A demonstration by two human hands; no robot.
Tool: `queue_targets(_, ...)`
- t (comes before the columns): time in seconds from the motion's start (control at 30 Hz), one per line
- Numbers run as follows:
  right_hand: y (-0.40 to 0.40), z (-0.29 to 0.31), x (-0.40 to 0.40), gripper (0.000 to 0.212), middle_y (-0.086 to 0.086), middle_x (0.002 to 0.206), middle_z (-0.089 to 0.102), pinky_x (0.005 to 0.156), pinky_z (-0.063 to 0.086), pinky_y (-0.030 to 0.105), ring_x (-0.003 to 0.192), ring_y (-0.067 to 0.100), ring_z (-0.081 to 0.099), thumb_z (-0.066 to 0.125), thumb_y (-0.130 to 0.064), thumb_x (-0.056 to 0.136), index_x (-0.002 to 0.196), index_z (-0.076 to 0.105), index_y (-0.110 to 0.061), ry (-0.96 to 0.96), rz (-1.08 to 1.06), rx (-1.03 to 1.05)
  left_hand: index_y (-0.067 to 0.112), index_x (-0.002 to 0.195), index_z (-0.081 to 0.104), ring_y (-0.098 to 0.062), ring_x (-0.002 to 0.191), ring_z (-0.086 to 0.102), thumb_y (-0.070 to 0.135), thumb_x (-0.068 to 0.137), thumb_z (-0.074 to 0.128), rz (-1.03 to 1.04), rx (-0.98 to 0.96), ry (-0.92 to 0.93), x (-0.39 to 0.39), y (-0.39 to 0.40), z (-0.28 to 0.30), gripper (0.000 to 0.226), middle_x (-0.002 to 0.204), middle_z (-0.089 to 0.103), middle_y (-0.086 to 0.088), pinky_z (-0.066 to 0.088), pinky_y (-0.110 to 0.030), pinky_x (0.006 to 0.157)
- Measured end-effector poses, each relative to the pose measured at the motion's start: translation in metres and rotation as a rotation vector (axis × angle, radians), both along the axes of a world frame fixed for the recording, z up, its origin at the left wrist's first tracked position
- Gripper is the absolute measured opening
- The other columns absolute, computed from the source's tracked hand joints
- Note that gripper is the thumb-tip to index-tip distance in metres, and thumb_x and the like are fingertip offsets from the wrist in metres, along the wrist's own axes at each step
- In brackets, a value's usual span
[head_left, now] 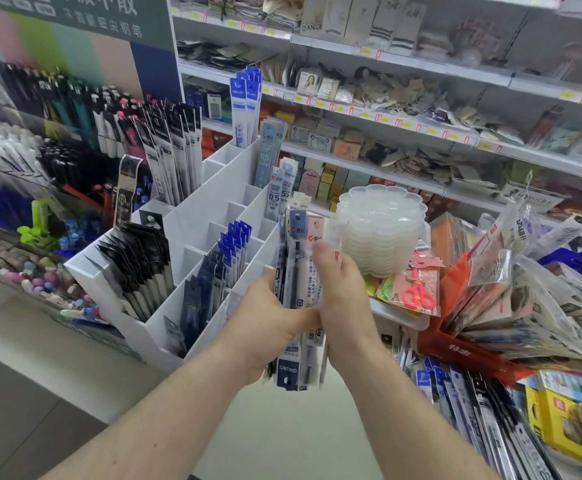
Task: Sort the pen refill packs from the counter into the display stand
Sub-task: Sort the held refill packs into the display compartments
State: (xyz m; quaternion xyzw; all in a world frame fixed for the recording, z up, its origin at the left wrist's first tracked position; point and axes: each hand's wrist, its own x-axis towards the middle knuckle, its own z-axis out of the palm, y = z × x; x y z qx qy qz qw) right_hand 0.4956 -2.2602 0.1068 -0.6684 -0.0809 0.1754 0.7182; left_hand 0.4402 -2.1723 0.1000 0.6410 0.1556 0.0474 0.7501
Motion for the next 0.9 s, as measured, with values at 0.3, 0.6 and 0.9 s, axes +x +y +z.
queue_targets(0.3, -0.005, 0.002, -0.004, 0.016, 0.008, 0.097, 0.077, 0.083, 0.06, 0.04, 0.094, 0.025, 0.074, 0.066, -0.004, 0.092, 0.103, 0.072, -0.013, -0.013, -0.005, 0.116, 0.014, 0.123, 0.063, -0.022, 0.108, 0.07, -0.002, 0.08, 0.078, -0.055, -0.079, -0.054, -0.001, 0.005, -0.005, 0.048, 0.113, 0.074, -0.006, 0.055, -0.042, 0.095)
queue_targets(0.6, -0.009, 0.009, 0.001, 0.036, 0.009, 0.066, 0.063, 0.055, 0.053, 0.025, 0.058, 0.021, 0.062, 0.045, -0.022, 0.089, 0.066, 0.069, -0.009, 0.397, 0.042, 0.507, -0.001, 0.122, 0.059, -0.037, 0.094, 0.068, 0.009, 0.066, 0.074, -0.13, -0.328, 0.077, -0.003, 0.017, -0.012, 0.059, 0.116, 0.065, -0.032, 0.059, -0.052, 0.082)
queue_targets(0.9, -0.012, -0.01, 0.014, 0.022, 0.005, 0.06, 0.044, 0.051, 0.038, 0.026, 0.052, 0.019, 0.042, 0.049, -0.032, 0.073, 0.064, 0.05, -0.012, 0.508, 0.056, 0.563, -0.001, 0.118, 0.059, -0.028, 0.077, 0.07, -0.002, 0.079, 0.069, -0.019, -0.257, 0.119, -0.004, 0.015, -0.016, 0.041, 0.09, 0.072, -0.017, 0.06, -0.04, 0.066)
